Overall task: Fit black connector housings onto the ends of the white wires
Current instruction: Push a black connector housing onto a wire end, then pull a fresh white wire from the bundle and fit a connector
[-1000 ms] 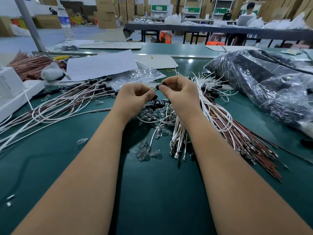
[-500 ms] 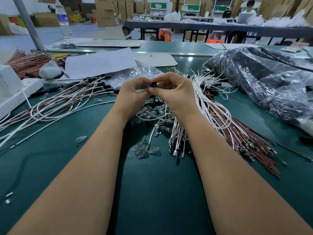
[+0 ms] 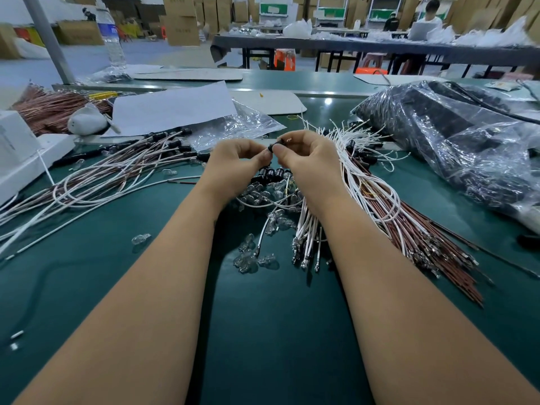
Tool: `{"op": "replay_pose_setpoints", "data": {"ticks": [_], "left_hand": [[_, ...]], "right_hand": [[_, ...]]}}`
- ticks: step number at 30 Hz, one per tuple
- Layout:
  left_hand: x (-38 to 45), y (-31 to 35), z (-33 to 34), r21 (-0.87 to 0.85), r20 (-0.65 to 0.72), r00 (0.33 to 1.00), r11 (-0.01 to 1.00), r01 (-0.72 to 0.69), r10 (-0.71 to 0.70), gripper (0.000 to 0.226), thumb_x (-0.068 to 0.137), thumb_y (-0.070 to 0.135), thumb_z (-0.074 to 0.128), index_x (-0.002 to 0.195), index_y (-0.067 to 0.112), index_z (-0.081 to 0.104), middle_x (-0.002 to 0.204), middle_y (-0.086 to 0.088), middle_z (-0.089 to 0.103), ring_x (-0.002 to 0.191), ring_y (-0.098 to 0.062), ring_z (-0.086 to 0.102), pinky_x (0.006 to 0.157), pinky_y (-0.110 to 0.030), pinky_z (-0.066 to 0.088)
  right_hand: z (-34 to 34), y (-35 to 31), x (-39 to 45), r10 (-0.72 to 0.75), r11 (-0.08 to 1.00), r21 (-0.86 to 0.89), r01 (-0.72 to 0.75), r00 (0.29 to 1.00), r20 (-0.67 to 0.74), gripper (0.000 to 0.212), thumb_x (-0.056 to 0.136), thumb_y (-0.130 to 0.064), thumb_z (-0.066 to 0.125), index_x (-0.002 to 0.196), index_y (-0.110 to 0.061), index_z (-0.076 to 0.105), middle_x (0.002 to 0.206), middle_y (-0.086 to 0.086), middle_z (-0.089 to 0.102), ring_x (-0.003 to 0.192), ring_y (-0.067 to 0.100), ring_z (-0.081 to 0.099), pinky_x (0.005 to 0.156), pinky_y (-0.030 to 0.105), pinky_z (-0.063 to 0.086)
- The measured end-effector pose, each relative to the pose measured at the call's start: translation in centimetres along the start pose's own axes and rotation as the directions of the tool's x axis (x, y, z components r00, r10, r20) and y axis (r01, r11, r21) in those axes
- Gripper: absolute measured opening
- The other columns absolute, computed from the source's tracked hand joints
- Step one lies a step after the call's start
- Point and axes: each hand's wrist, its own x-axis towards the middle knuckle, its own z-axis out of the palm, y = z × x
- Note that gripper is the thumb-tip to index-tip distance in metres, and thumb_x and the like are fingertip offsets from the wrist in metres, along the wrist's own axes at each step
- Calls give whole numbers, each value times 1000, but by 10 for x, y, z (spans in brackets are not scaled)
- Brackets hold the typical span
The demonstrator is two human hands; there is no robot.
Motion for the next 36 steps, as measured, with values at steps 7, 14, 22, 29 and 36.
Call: {"op": "replay_pose_setpoints", "data": {"ticks": [7, 14, 22, 29, 36], "left_hand": [[-2, 4, 1, 4, 10, 1000, 1000, -1, 1, 5, 90, 12, 66, 86, 14, 69, 79, -7, 67, 72, -11, 57, 71, -23, 47], [-2, 1, -3, 38, 4, 1000, 999, 10, -10, 13, 89, 17, 68, 78, 24, 68, 72, 2, 66, 62, -5, 53, 62, -19, 44], [-3, 3, 3, 126, 20, 999, 991, -48, 46, 2, 88, 12, 68, 88, 10, 66, 84, -16, 70, 71, -16, 59, 70, -33, 50], [-5, 4, 8, 253, 21, 996, 963, -91, 89, 12, 87, 15, 68, 78, 10, 63, 76, -15, 68, 62, -16, 52, 64, -31, 46], [-8, 6, 8, 128, 4, 998, 990, -64, 64, 14, 87, 13, 69, 79, 1, 65, 71, -25, 61, 59, -15, 43, 58, -26, 36]], "right_hand": [[-1, 0, 0, 45, 996, 71, -47, 999, 25, 12, 84, -3, 70, 84, -14, 67, 77, 1, 68, 69, 9, 64, 70, 22, 52], [-9, -4, -2, 3, 999, 47, -1, 999, -34, 18, 89, -4, 63, 79, -19, 68, 72, 1, 68, 67, 10, 64, 69, 24, 55], [-7, -3, 0, -32, 996, -81, 26, 996, -80, 15, 90, -4, 64, 79, -15, 63, 71, 3, 67, 64, 11, 66, 70, 27, 58], [-4, 0, 3, -22, 980, -200, 1, 995, -102, 20, 93, -9, 60, 78, -21, 57, 72, -1, 65, 75, 22, 68, 79, 43, 58], [-4, -1, 1, -43, 979, -204, 23, 995, -94, 20, 91, -8, 62, 75, -21, 61, 79, 10, 71, 76, 26, 69, 79, 49, 56]]}}
